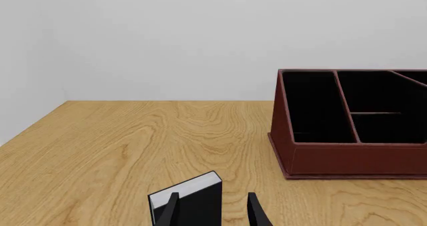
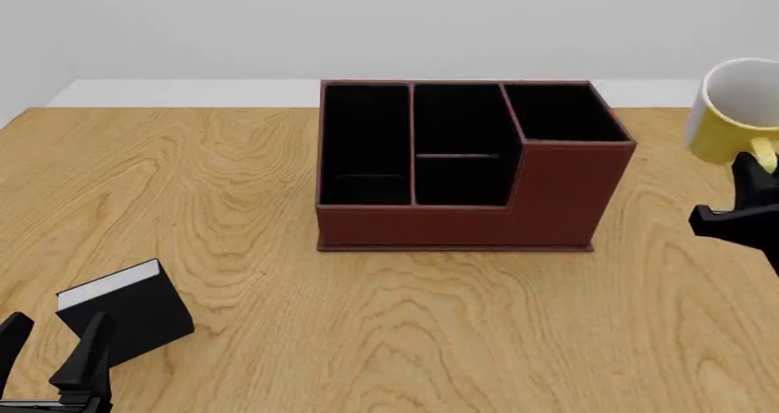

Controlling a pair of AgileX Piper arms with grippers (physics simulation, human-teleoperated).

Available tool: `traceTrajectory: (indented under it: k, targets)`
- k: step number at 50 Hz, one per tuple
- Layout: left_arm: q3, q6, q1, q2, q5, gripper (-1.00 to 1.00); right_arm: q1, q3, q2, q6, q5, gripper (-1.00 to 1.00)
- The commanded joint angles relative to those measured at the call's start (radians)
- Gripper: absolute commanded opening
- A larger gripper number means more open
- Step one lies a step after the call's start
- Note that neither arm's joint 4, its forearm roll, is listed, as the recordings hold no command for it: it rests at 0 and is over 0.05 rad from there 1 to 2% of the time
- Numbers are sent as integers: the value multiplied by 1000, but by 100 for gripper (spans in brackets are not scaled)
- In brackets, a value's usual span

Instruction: Pick up the yellow and white mug and place it to the right of the caddy.

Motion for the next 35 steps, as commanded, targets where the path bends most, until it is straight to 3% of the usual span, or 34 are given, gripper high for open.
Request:
traceTrajectory:
  k: [1,7,35]
  targets:
    - [0,0,0,0,0,100,-12,42,87,13,-100,-100]
    - [0,0,0,0,0,100,-19,80,164,25,-188,-100]
    - [0,0,0,0,0,100,-50,122,331,40,-340,-100]
